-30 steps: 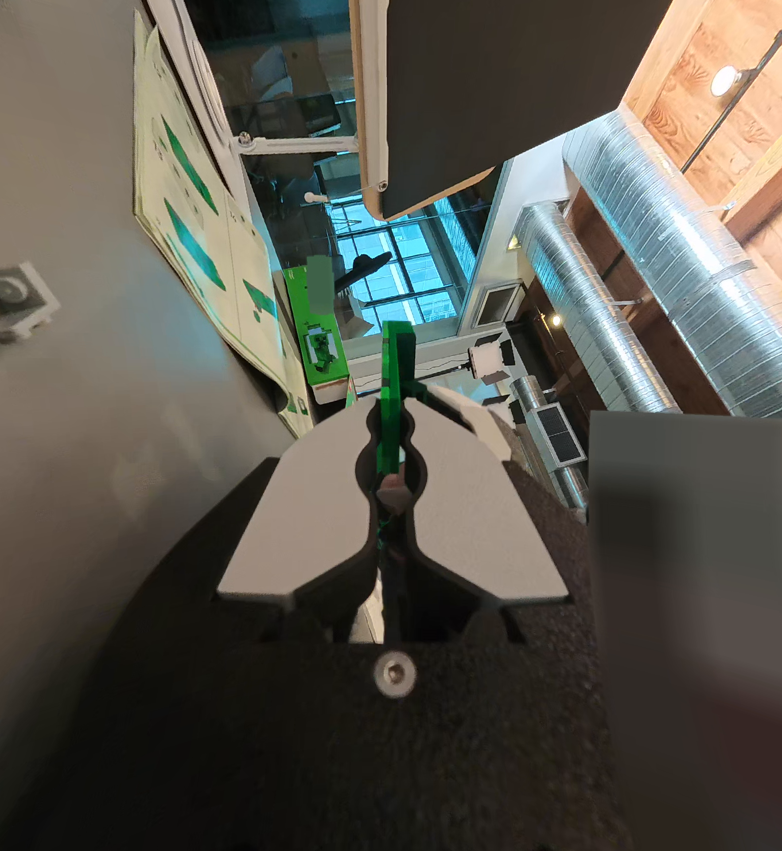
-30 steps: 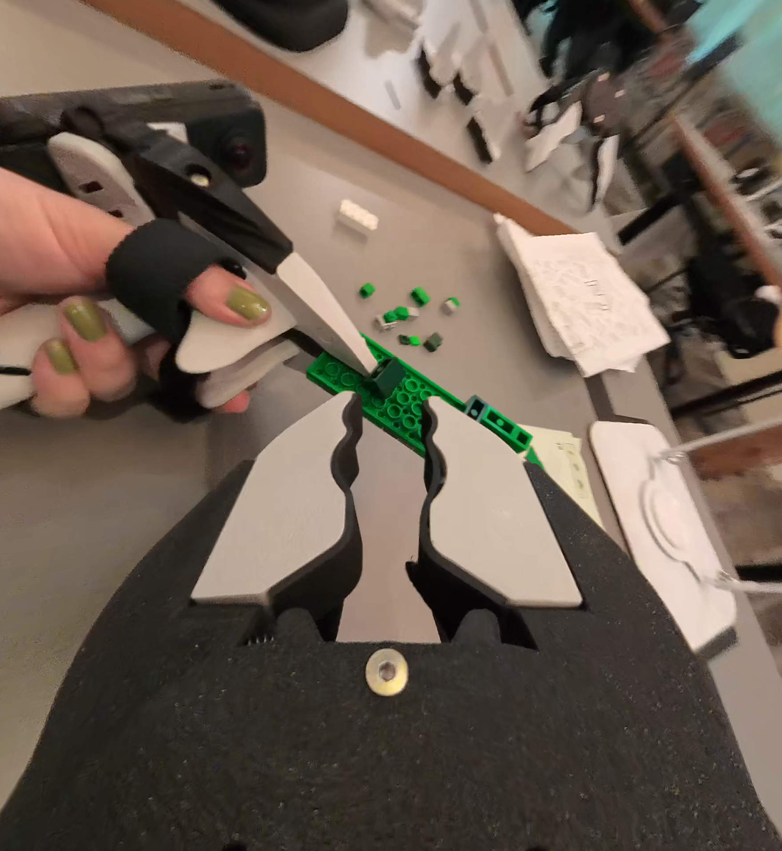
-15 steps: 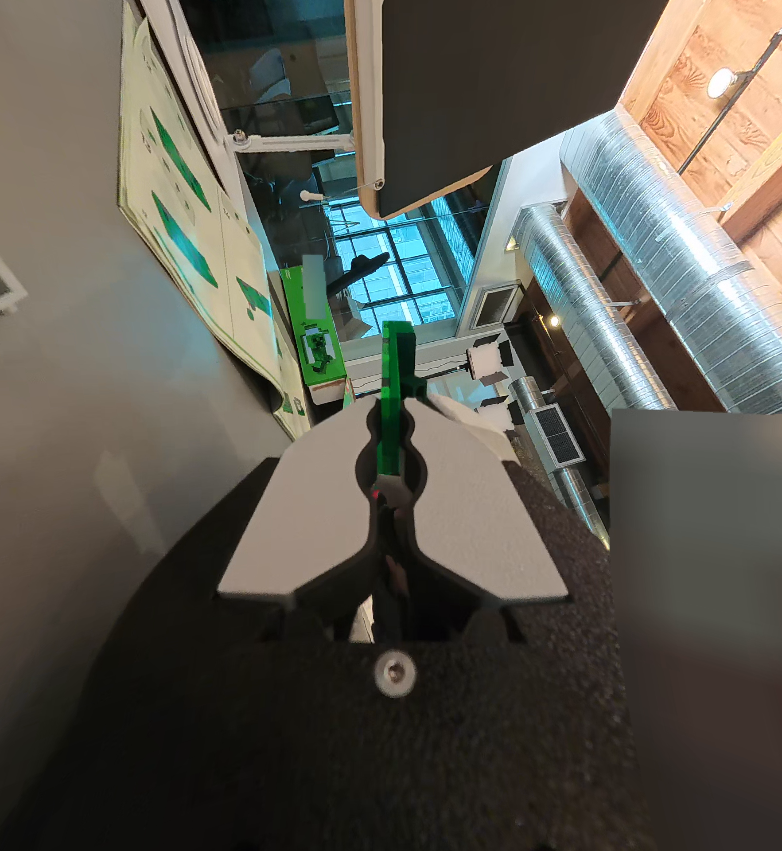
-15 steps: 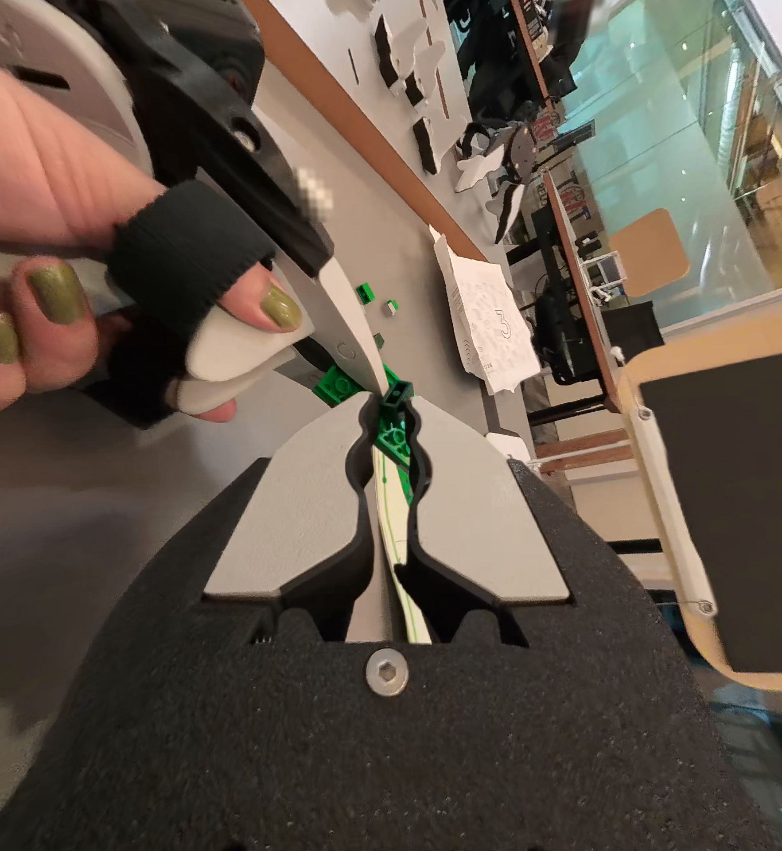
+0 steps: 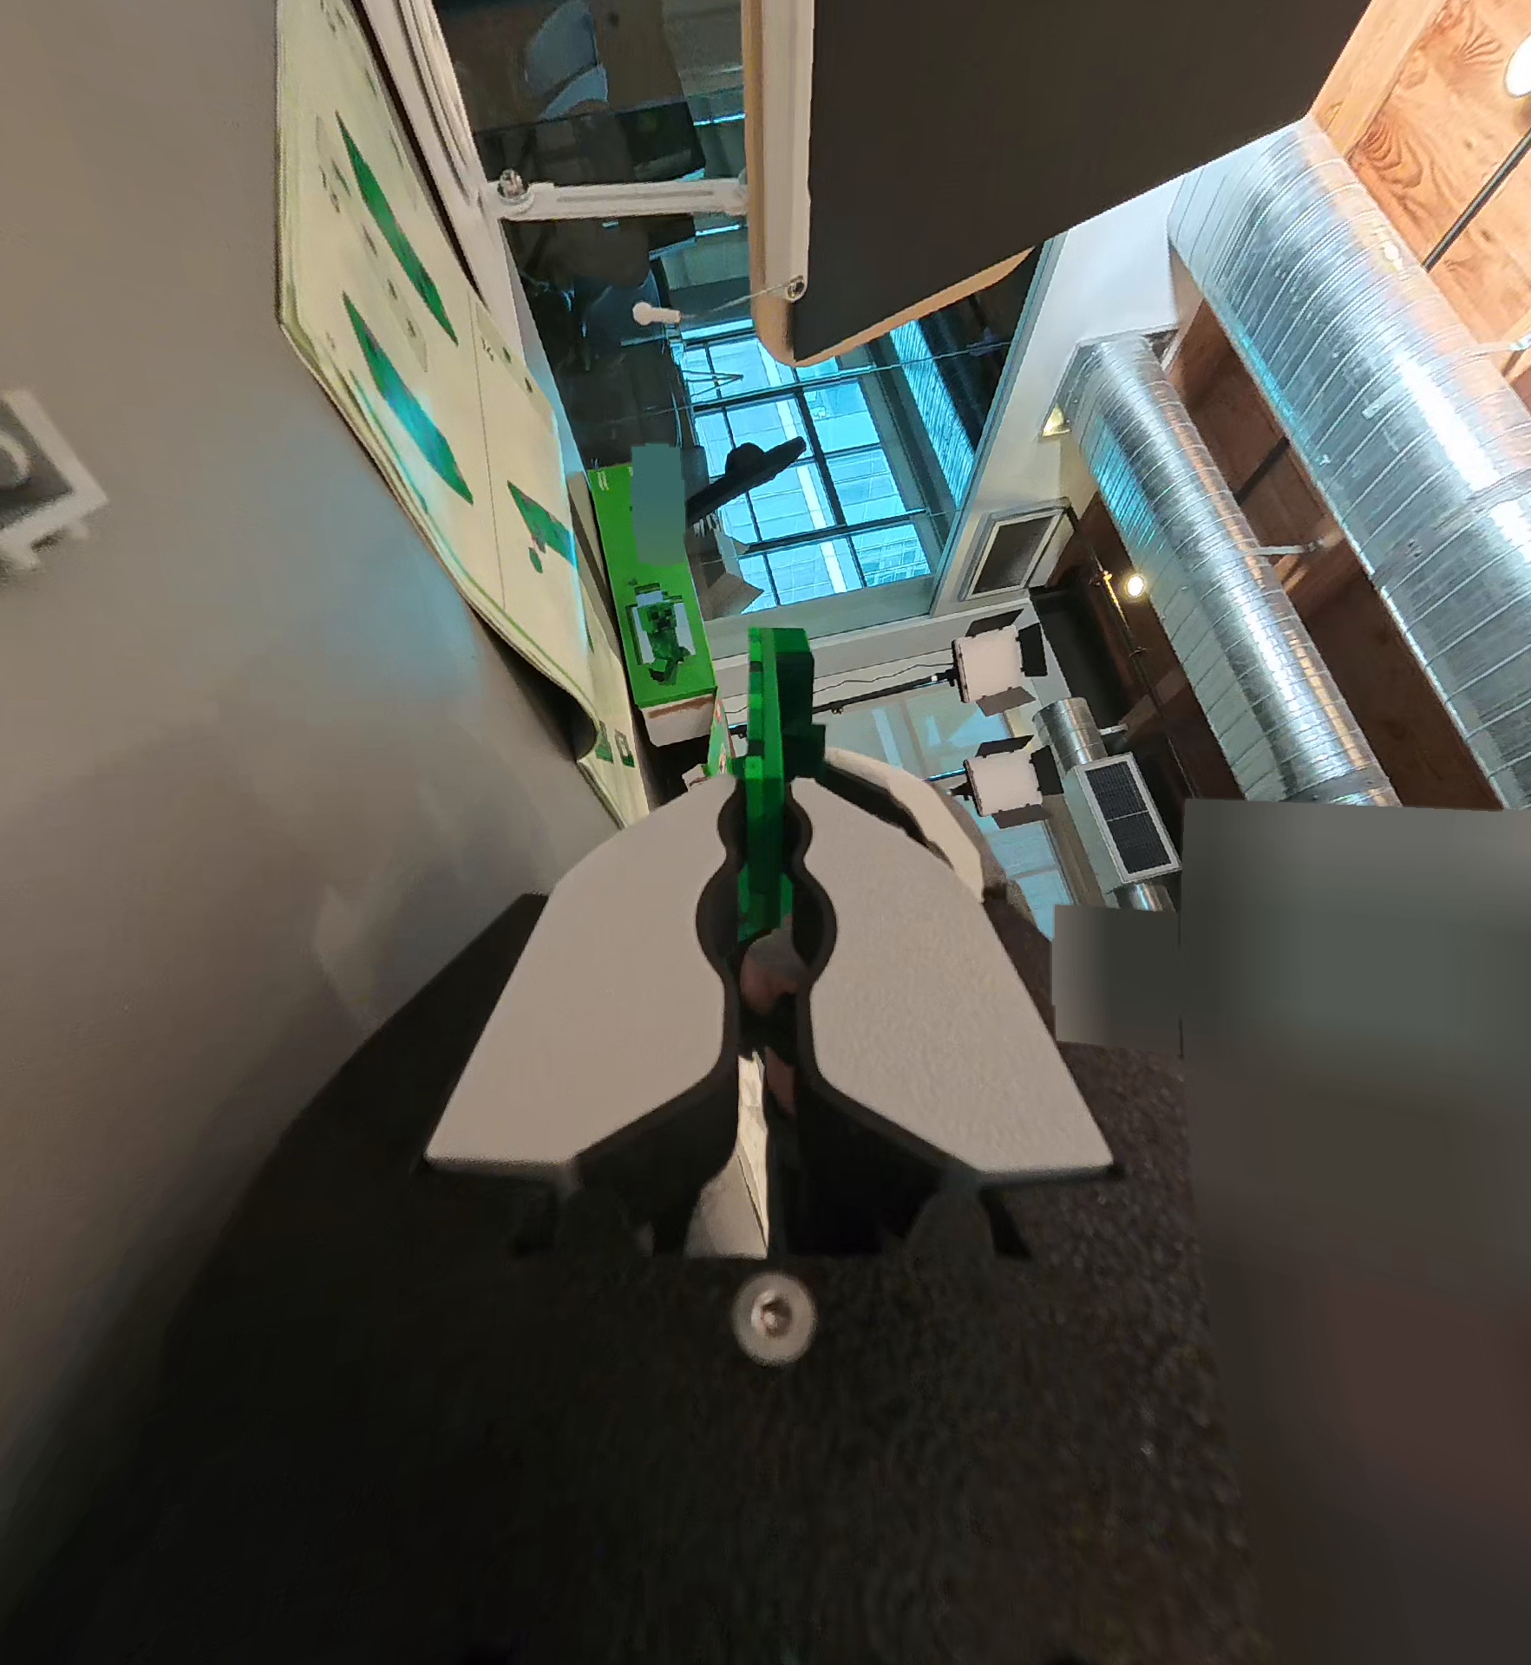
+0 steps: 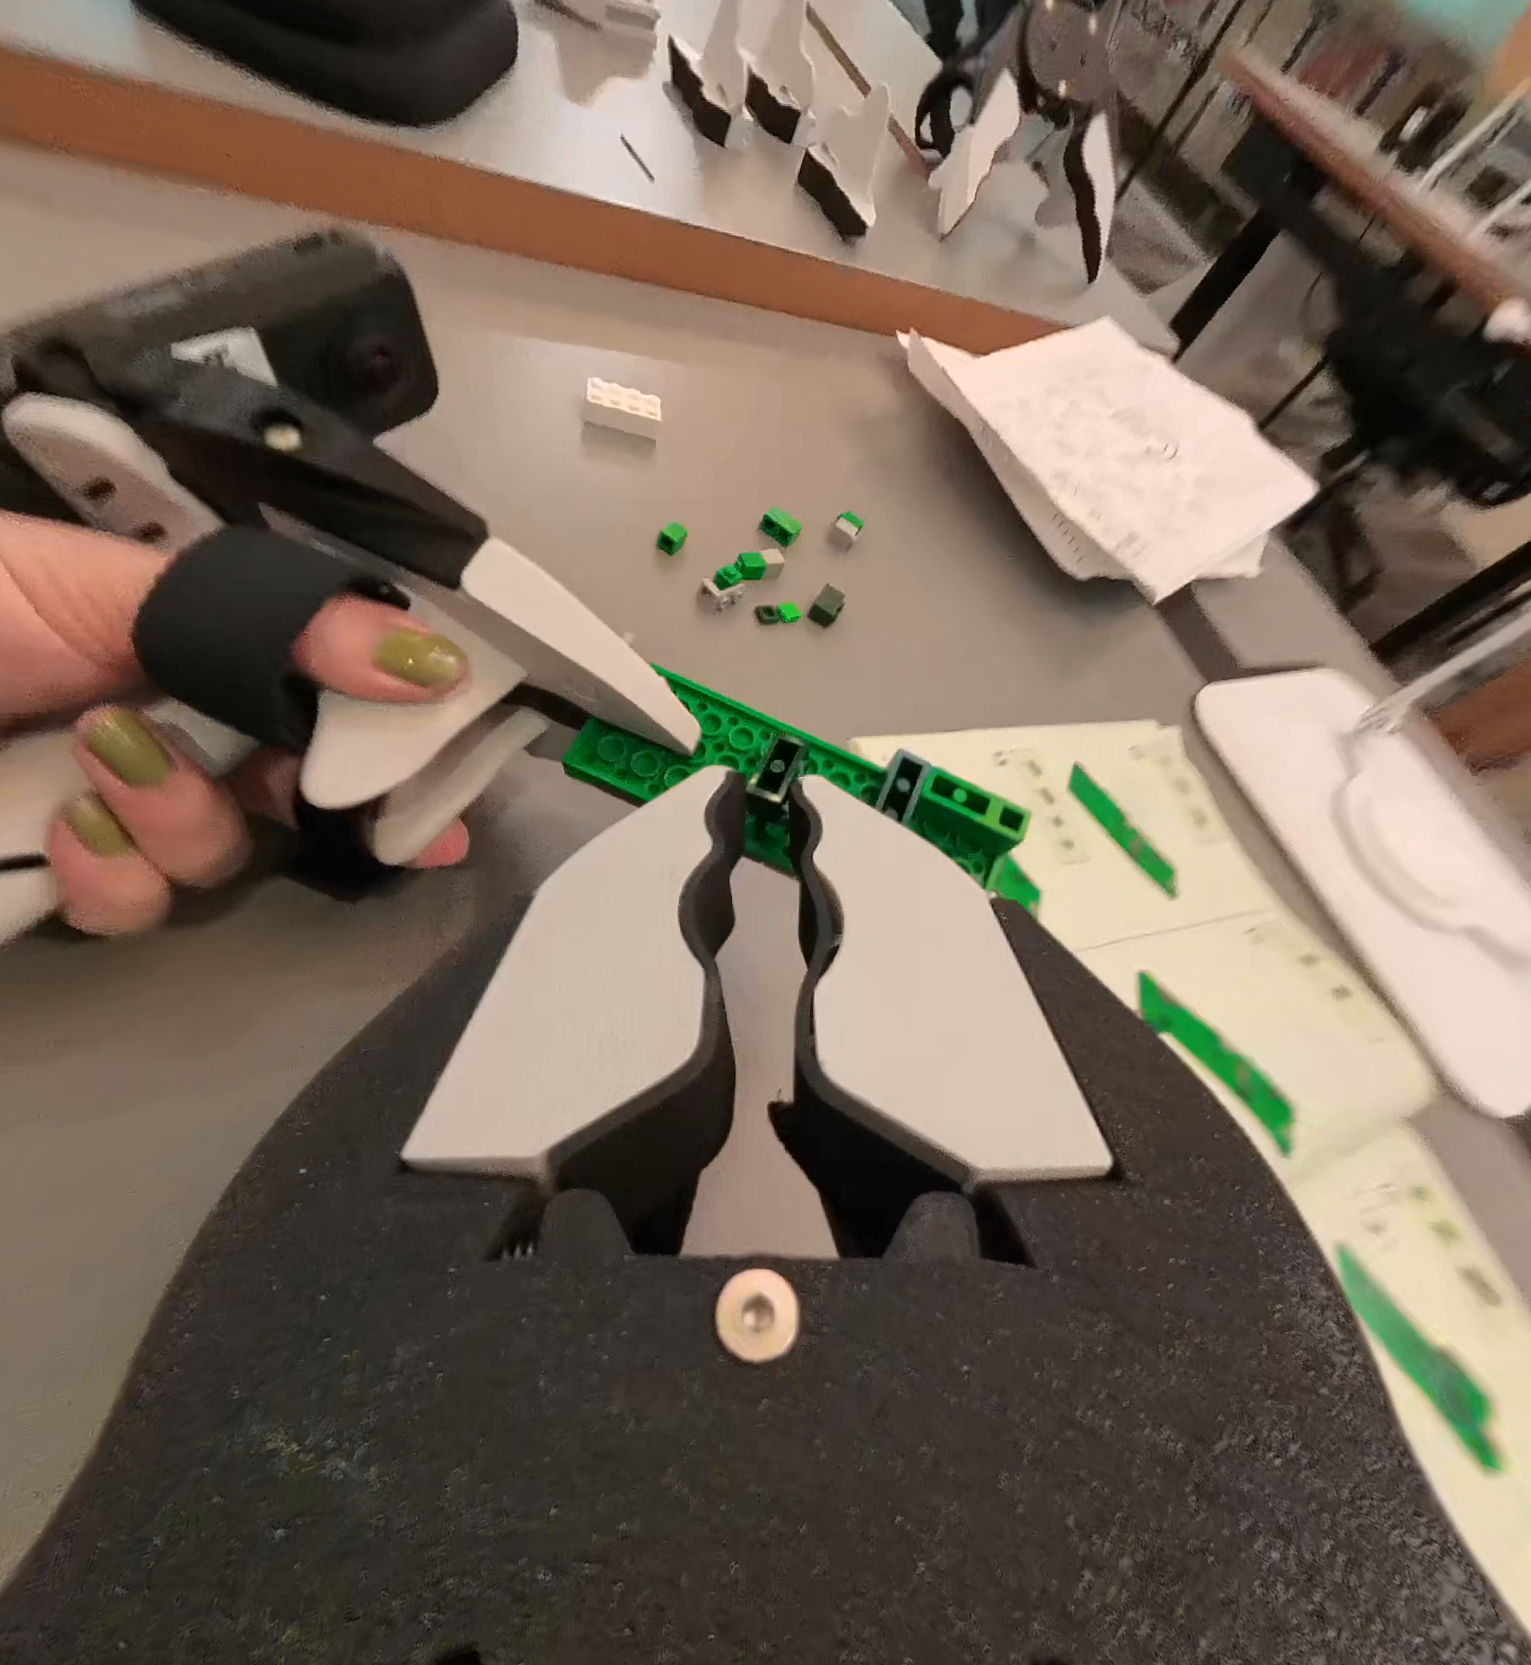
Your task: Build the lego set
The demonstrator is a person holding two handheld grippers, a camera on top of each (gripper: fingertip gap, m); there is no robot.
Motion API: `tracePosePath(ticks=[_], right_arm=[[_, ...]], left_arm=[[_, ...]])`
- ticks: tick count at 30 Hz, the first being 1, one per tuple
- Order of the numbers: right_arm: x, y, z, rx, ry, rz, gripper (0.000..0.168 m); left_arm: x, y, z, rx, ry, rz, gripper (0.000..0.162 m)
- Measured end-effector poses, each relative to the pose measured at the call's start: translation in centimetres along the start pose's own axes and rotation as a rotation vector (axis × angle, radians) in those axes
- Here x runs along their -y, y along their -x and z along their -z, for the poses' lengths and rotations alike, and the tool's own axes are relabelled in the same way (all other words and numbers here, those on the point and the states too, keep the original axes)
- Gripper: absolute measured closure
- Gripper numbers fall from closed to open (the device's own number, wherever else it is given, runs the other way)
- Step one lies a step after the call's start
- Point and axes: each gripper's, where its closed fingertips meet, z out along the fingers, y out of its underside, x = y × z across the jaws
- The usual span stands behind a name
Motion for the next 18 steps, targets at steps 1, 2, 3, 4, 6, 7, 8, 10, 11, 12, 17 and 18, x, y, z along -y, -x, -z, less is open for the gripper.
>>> tracePosePath(ticks=[1, 2, 3, 4, 6, 7, 8, 10, 11, 12, 17, 18], right_arm=[[-0.1, -0.1, 0.1, 0.011, 0.000, -0.051, 0.159], [-0.2, -0.2, 0.2, 0.008, 0.003, -0.083, 0.160], [-0.3, -0.3, 0.3, 0.000, 0.006, -0.093, 0.159], [-0.4, -0.4, 0.4, -0.011, 0.014, -0.092, 0.159], [-0.6, -0.3, 0.4, -0.029, 0.032, -0.082, 0.159], [-0.7, -0.4, 0.3, -0.040, 0.044, -0.079, 0.159], [-0.8, -0.4, 0.3, -0.052, 0.059, -0.077, 0.159], [-0.9, -0.5, 0.3, -0.065, 0.087, -0.086, 0.159], [-1.0, -0.5, 0.3, -0.071, 0.102, -0.093, 0.159], [-1.1, -0.7, 0.3, -0.080, 0.119, -0.098, 0.159], [-1.7, -0.9, 0.5, -0.080, 0.189, -0.146, 0.160], [-1.8, -0.9, 0.6, -0.075, 0.195, -0.155, 0.160]], left_arm=[[-0.1, 0.0, 0.0, 0.001, 0.001, 0.001, 0.156], [-0.2, 0.1, -0.1, 0.002, 0.003, 0.002, 0.156], [-0.2, 0.1, -0.2, 0.005, 0.006, 0.002, 0.156], [-0.3, 0.1, -0.2, 0.009, 0.008, -0.001, 0.156], [-0.5, 0.2, -0.4, 0.018, 0.015, -0.007, 0.156], [-0.5, 0.3, -0.4, 0.022, 0.017, -0.009, 0.156], [-0.6, 0.4, -0.4, 0.025, 0.019, -0.012, 0.156], [-0.7, 0.4, -0.5, 0.033, 0.020, -0.020, 0.156], [-0.7, 0.5, -0.5, 0.037, 0.021, -0.025, 0.156], [-0.7, 0.5, -0.5, 0.040, 0.022, -0.029, 0.156], [-1.0, 0.6, -0.6, 0.048, 0.027, -0.033, 0.156], [-1.0, 0.7, -0.7, 0.047, 0.028, -0.031, 0.157]])
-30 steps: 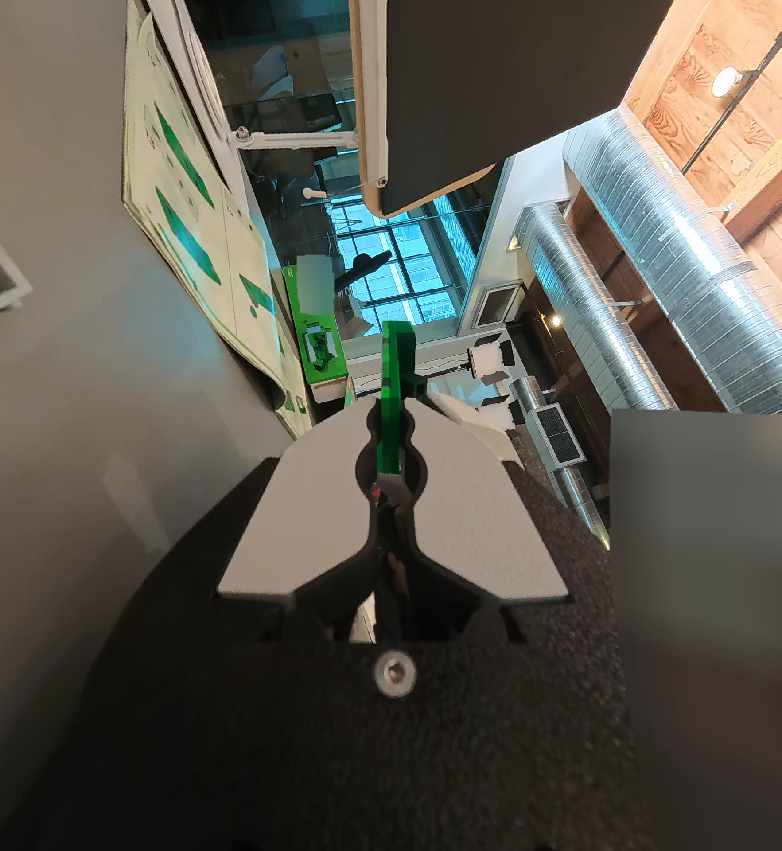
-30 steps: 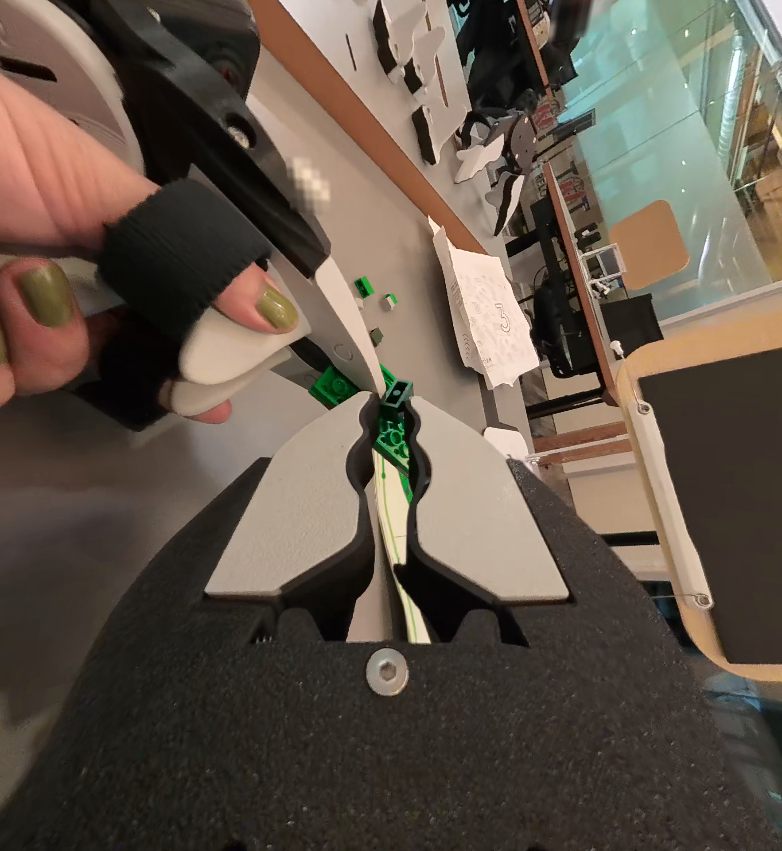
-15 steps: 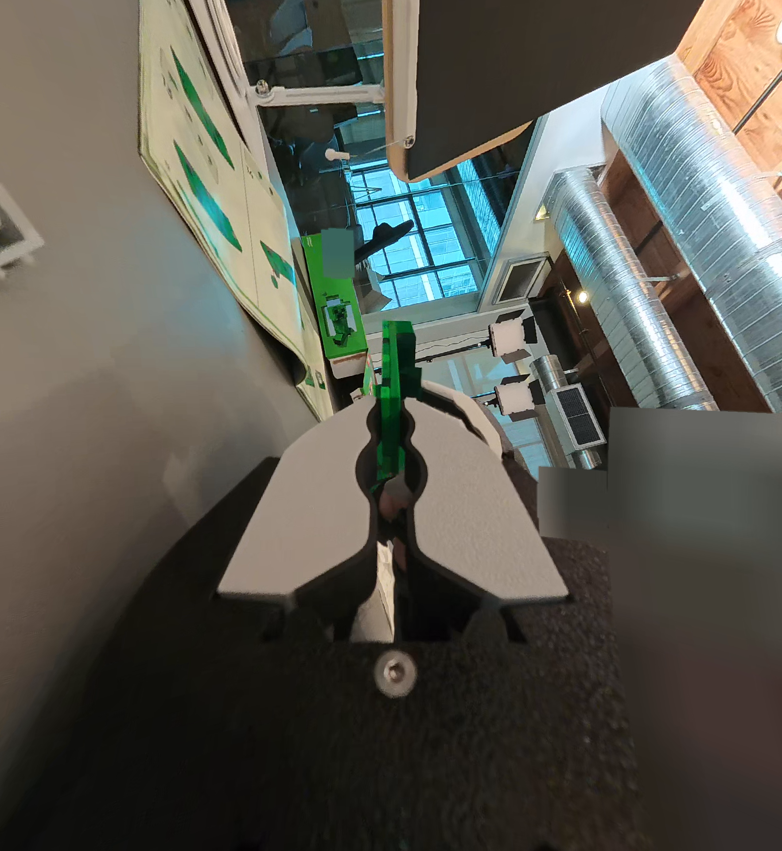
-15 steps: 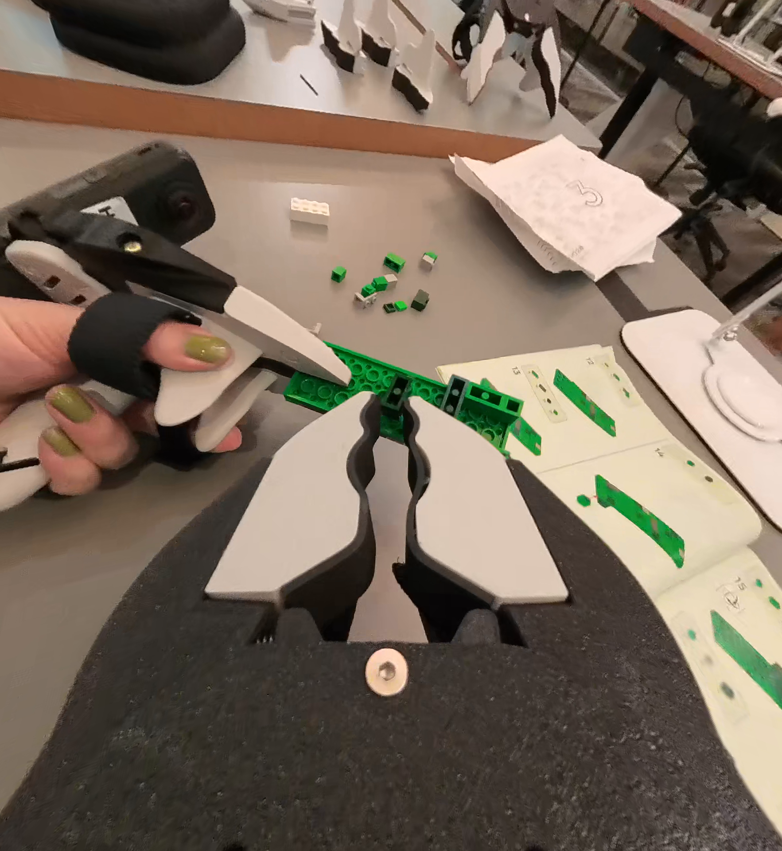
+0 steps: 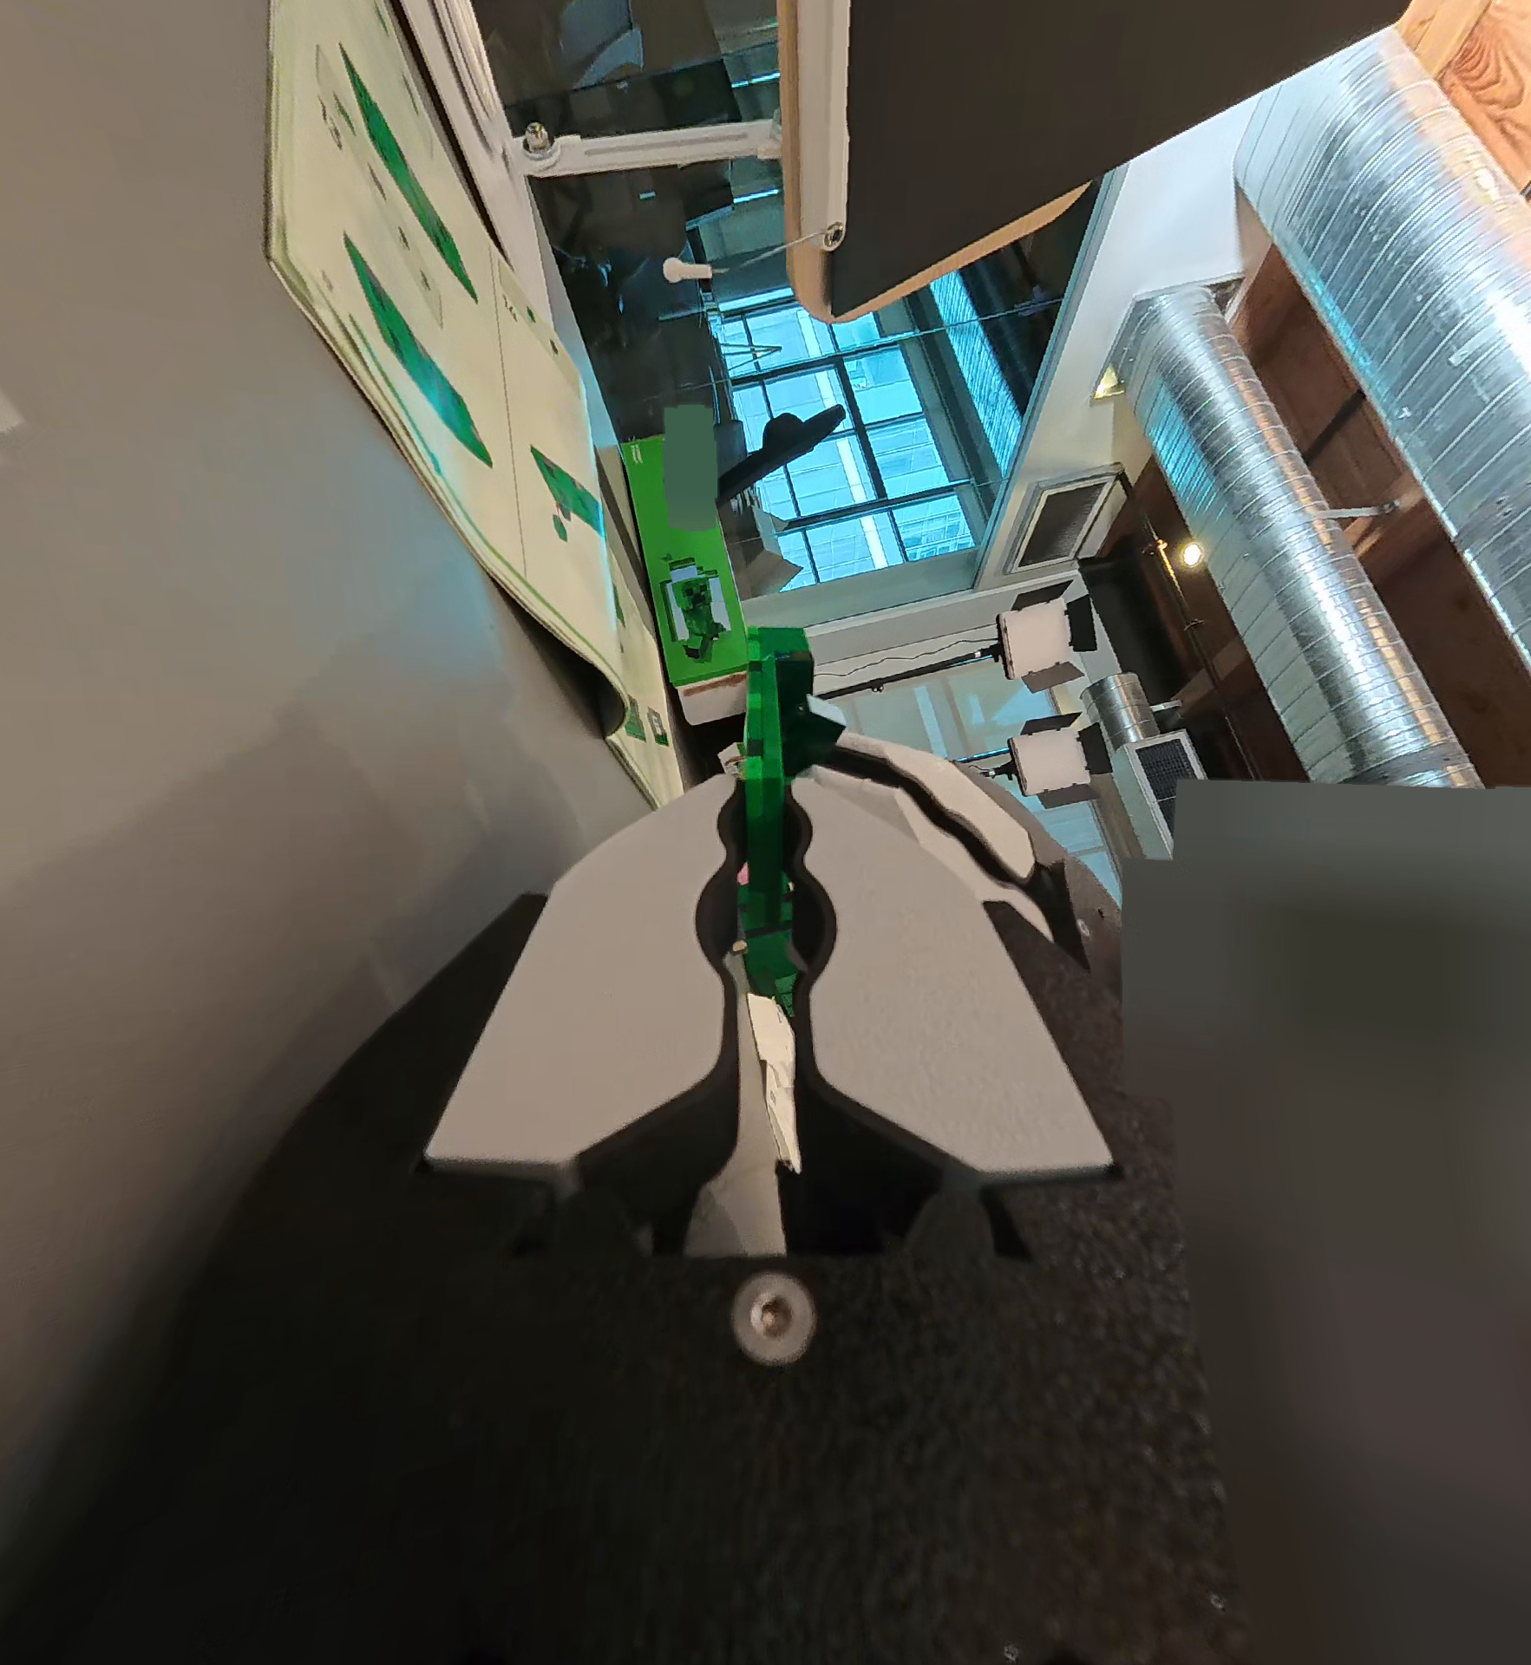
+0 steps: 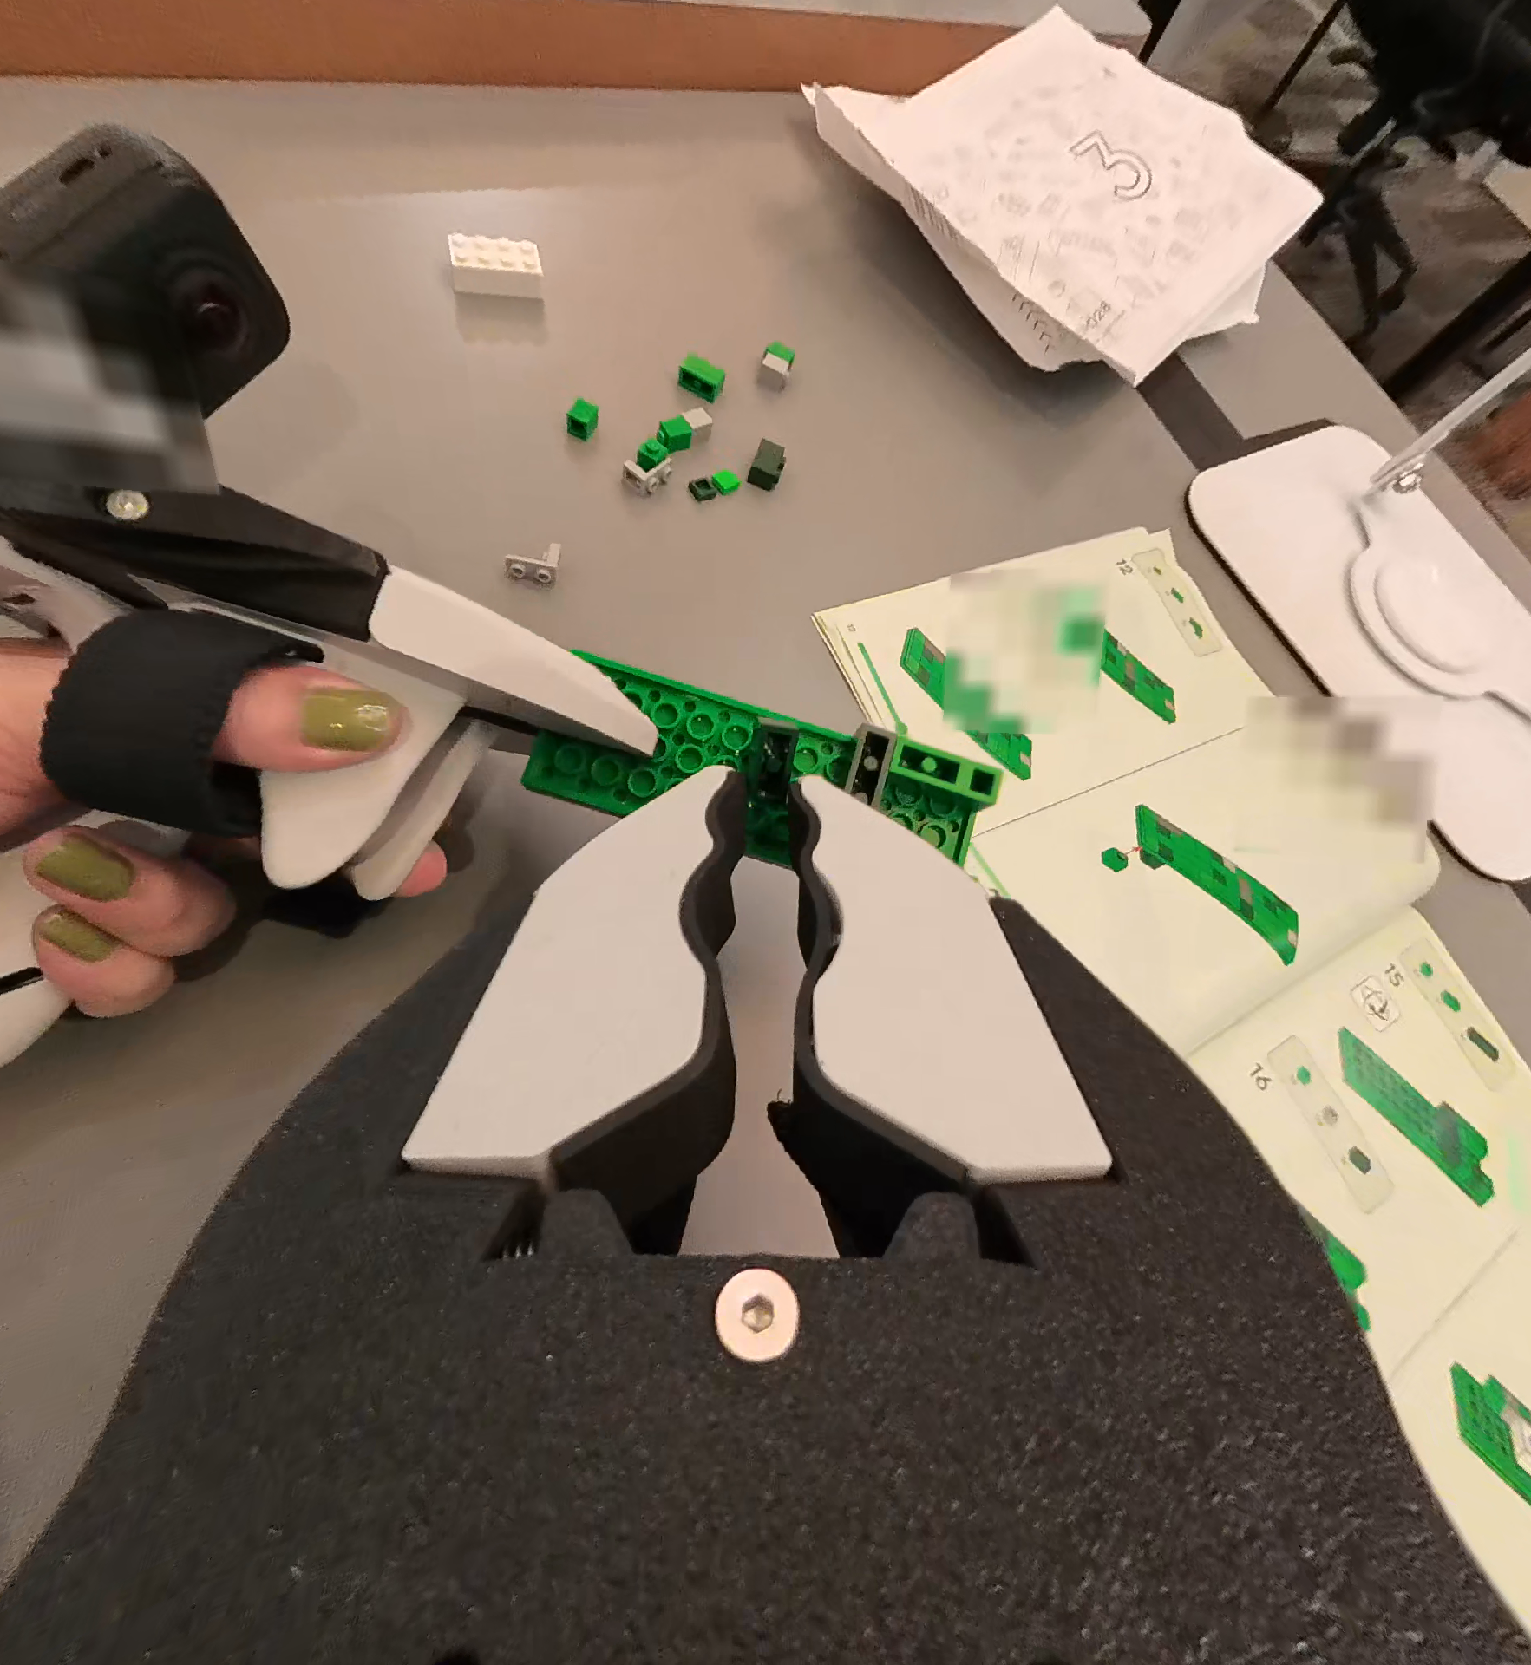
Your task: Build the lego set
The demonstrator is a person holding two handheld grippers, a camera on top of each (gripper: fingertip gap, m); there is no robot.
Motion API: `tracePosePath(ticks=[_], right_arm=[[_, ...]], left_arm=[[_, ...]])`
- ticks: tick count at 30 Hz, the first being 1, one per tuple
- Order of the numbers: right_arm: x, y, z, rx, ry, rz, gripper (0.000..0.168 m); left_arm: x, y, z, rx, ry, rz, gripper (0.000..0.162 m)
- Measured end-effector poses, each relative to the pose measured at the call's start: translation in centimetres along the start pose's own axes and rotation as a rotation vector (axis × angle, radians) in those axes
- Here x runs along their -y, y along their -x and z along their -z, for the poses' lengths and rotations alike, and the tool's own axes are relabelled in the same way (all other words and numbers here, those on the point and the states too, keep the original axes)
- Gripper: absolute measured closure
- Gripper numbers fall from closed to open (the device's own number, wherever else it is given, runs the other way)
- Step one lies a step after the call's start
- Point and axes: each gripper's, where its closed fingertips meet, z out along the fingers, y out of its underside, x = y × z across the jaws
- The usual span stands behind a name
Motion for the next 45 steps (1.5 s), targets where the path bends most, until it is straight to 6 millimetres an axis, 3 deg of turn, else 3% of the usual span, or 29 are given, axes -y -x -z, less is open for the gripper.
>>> tracePosePath(ticks=[25, 29, 33, 39, 42, 45], right_arm=[[0.1, -0.2, 0.5, 0.019, 0.035, 0.080, 0.160], [0.3, 0.0, 3.2, 0.004, -0.081, 0.195, 0.160], [-1.7, -0.9, 7.5, -0.031, -0.182, 0.184, 0.160], [-5.2, -6.2, 14.4, -0.196, -0.305, 0.041, 0.160], [-6.7, -8.2, 15.6, -0.266, -0.303, 0.072, 0.160], [-7.4, -9.4, 15.4, -0.302, -0.293, 0.122, 0.160]], left_arm=[[-1.0, 0.2, -0.5, 0.005, 0.048, -0.019, 0.156], [-2.0, -0.2, -1.4, -0.013, 0.160, -0.072, 0.157], [-5.1, -0.5, -3.4, -0.051, 0.435, -0.129, 0.156], [-9.7, -0.8, -7.4, -0.135, 0.759, -0.138, 0.157], [-10.8, -0.2, -9.3, -0.128, 0.825, -0.137, 0.157], [-10.1, 0.2, -10.8, -0.123, 0.861, -0.141, 0.157]])
